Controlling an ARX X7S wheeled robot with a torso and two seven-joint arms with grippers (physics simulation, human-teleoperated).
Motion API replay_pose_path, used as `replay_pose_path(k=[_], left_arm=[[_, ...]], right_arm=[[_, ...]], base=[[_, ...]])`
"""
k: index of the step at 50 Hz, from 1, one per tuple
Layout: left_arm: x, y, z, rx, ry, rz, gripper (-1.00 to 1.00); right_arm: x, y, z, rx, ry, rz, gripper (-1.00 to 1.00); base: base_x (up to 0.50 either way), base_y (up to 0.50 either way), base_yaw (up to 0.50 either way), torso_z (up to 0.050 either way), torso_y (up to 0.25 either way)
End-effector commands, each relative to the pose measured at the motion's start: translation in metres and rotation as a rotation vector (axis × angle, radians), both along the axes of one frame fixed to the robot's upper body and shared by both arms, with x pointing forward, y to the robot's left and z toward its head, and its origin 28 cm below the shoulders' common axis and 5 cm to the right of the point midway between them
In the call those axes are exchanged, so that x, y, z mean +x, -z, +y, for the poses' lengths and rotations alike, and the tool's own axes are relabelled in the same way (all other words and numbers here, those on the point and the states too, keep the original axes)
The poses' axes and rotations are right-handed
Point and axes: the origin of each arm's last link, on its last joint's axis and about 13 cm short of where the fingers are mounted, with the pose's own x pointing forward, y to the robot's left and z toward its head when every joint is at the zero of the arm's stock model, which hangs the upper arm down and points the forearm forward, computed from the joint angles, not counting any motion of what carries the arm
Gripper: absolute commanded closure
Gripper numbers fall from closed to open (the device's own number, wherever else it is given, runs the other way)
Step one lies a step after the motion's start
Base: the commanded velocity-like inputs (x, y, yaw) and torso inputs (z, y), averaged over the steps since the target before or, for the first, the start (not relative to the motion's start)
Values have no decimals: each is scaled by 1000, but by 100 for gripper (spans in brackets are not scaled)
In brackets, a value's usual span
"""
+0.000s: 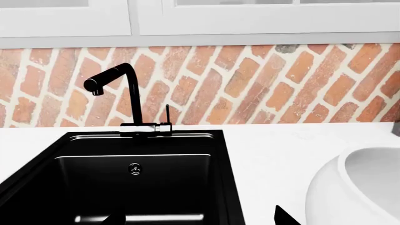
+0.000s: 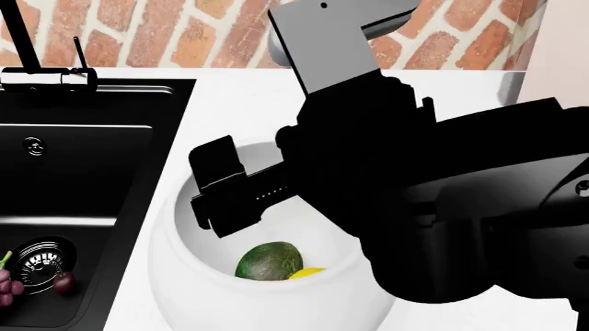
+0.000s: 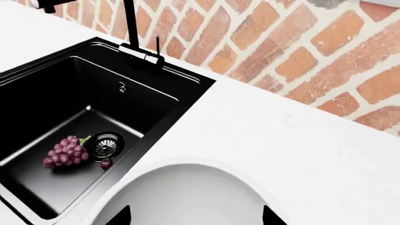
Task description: There is a mixed pile of frozen fruits and vegetables on the counter. Locate all the frozen vegetables and place the items in a bowl on the counter. Take all the frozen fruits and defrost them in a running sink.
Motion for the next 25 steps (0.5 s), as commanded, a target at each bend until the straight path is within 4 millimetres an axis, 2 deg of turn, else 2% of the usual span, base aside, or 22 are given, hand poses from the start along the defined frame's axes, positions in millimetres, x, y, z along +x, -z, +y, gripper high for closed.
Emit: replay_pose_path(k=[1,8,13,25], left_arm=[[1,-1,0,-23,24,-23,-100],[0,-1,2,-24,20,-22,-100],[-1,-2,3,-24,13,-24,-100],[1,-1,4,-22,8,-23,-100]], right_arm=[[-1,-8,3,24,-25,-34,-100],[-7,-17,-2,38,-13,-86,-100],[-13,-29,-14,57,28,-161,-100],[-29,-23,-43,95,119,-266,-100]], base=[[0,0,0,0,0],[0,0,0,0,0],[0,0,0,0,0],[0,0,0,0,0]])
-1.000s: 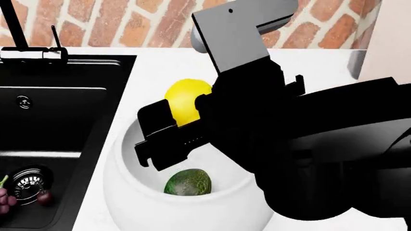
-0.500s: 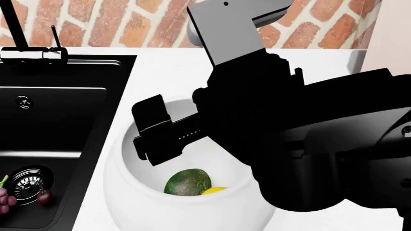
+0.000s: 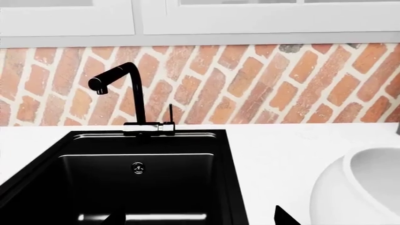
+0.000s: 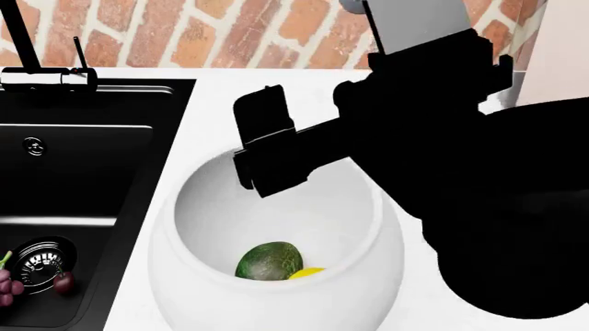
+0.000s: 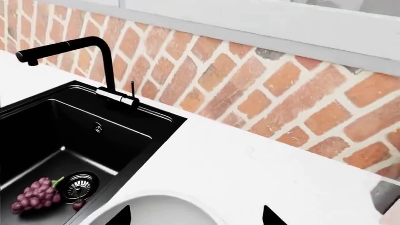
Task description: There is a mixed pile of frozen fruits and vegetables on the counter. Locate all the frozen vegetables and place the items in a bowl on the counter. Take all the frozen fruits and defrost them in a running sink.
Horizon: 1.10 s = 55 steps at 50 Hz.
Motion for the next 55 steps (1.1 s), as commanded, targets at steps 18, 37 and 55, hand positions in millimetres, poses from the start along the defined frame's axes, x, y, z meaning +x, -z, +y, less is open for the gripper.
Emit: replay_pose_path(k=[18,37,55], left_arm=[[-1,-3,3,3,12,-32,-100],[4,-11,0,42,17,-49,-100],[-5,-67,-6,110,67,-171,-100]], right_arm=[[-49,20,-70,80,203,-221,-100],[-69,35,-95,69,289,-277,-100],[-80,12,-102,99,298,-338,-100]], base=[[0,0,0,0,0],[0,0,0,0,0],[0,0,0,0,0]])
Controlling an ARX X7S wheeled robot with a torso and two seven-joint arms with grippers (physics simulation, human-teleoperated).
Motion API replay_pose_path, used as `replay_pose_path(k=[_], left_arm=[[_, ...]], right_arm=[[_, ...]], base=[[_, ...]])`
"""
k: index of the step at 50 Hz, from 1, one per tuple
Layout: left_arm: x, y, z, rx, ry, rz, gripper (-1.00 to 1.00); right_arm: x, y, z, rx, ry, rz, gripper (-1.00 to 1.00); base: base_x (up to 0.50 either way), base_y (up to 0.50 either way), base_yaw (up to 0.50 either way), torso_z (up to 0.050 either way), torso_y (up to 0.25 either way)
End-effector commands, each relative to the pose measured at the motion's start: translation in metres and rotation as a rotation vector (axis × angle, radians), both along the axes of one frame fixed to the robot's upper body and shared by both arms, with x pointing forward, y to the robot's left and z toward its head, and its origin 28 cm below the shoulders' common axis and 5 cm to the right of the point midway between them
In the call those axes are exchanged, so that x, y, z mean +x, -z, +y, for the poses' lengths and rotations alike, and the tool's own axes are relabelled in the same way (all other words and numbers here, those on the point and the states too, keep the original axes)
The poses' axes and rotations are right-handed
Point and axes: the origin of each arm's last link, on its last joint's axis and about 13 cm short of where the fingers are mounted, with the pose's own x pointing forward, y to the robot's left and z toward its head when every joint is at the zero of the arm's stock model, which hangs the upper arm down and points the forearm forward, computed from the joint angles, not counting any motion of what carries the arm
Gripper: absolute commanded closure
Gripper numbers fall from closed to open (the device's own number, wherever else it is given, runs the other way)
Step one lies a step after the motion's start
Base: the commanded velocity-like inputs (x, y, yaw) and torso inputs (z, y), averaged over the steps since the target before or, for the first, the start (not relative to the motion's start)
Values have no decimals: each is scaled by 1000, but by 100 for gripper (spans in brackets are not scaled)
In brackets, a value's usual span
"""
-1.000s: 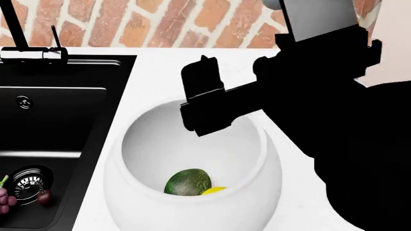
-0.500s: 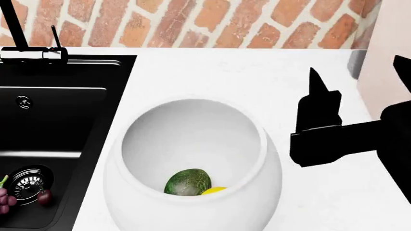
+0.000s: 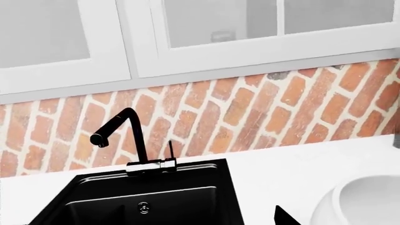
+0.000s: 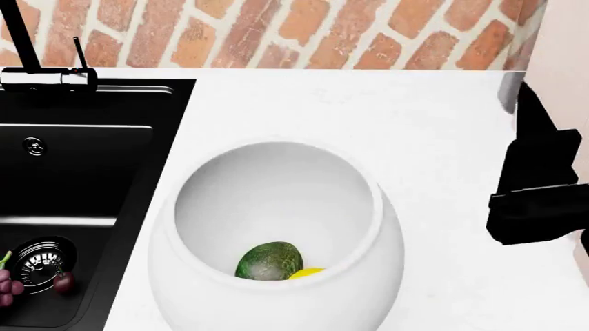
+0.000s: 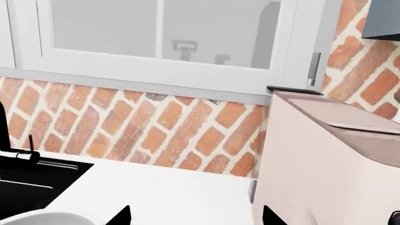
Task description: There is a mixed pile of frozen fruits and vegetables on the counter. Locate all the frozen vegetables and place the items in a bowl on the counter. Take all the frozen fruits and defrost them in a running sink.
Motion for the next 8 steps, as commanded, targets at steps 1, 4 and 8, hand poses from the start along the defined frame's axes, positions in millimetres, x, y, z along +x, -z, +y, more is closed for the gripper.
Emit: replay_pose_path(k=[1,4,8], left_arm=[[-5,-28,-3,11,44,-82,-100],[-6,-36,-3,15,56,-91,-100],[2,-51,-6,36,71,-100,-100]], right_arm=[[-7,-13,-6,9,-5,-68,-100],[-9,-19,-7,6,-3,-86,-100],[-5,-30,-7,-19,-11,-104,-100]], base=[[0,0,0,0,0],[0,0,0,0,0],[0,0,0,0,0]])
